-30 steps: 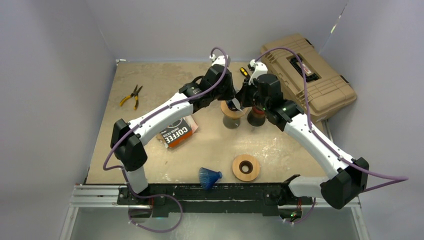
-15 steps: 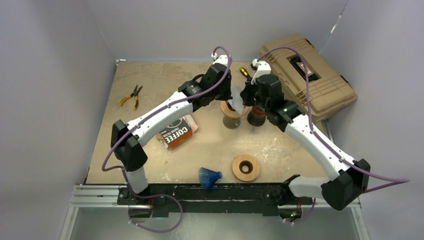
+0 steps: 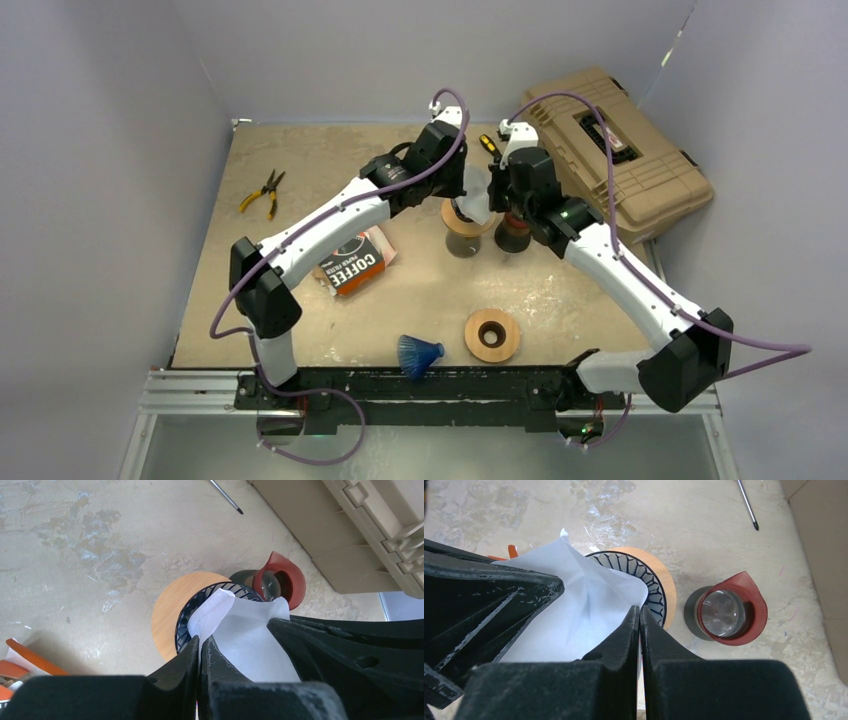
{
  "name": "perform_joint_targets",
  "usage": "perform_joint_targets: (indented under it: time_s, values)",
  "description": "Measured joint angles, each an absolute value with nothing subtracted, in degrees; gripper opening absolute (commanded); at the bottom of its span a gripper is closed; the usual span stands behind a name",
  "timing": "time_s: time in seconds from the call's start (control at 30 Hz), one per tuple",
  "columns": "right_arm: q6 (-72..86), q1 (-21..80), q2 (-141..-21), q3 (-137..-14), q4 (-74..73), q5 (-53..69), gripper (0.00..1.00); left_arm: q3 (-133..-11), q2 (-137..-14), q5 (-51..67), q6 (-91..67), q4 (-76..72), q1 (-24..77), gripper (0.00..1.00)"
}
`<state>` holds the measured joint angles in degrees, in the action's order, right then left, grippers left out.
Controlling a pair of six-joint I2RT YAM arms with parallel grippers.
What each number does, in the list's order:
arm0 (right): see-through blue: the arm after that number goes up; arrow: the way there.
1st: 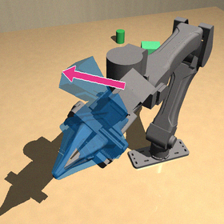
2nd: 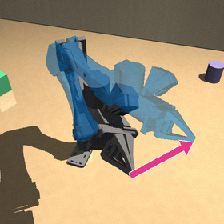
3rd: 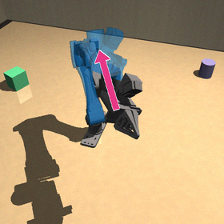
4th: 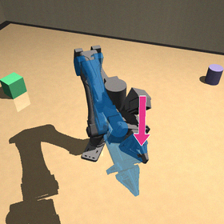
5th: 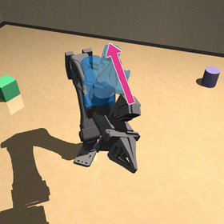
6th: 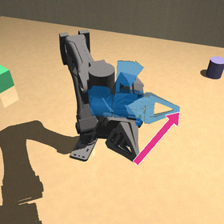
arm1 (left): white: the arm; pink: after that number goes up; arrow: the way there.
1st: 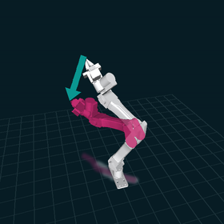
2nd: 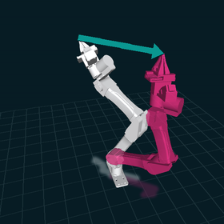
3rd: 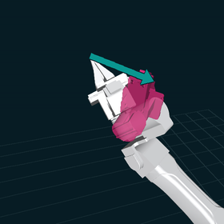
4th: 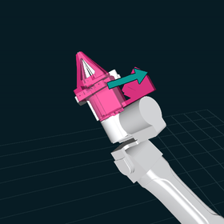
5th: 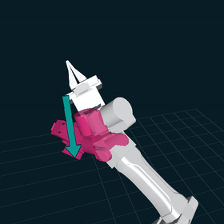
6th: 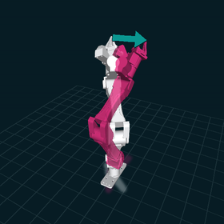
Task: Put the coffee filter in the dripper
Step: Place the coffee filter in the coffee dripper.
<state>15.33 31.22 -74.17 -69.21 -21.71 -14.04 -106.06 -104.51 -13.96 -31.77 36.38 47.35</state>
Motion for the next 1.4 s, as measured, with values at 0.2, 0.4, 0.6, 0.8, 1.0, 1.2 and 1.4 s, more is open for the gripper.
perform_joint_targets:
  time_s: [0.2, 0.4, 0.6, 0.8, 1.0, 1.2, 1.4]
  values:
    - [14.98, 31.22, -74.72, -69.25, -21.91, -12.64, 0.17, -106.28, -104.88, -13.91, -31.73, 37.41, 47.4, 0.0]
    - [15.46, 31.22, -74.74, -69.25, -19.94, -7.92, 0.35, -106.28, -105.16, -11.86, -31.68, 36.71, 47.4, 0.0]
    - [15.38, 31.22, -76.07, -69.73, -18.85, -6.92, 0.5, -106.28, -105.21, -10.52, -31.55, 35.59, 47.29, 0.0]
    - [14.81, 31.14, -77.73, -69.84, -19.49, -9.76, 0.5, -106.28, -105.21, -10.81, -30.81, 35.29, 47.27, 0.0]
    - [13.78, 31.18, -78.04, -69.84, -20.34, -14.2, 0.51, -106.28, -105.21, -12.93, -30.22, 35.7, 47.35, 0.0]
    - [13.37, 31.18, -78.06, -70.15, -21.58, -16.84, 0.52, -106.28, -105.21, -16.32, -28.77, 37.32, 47.4, 0.0]
    - [12.97, 30.98, -78.06, -70.15, -22.31, -17.52, 0.52, -106.28, -105.21, -19.55, -27.27, 39.57, 47.4, 0.0]
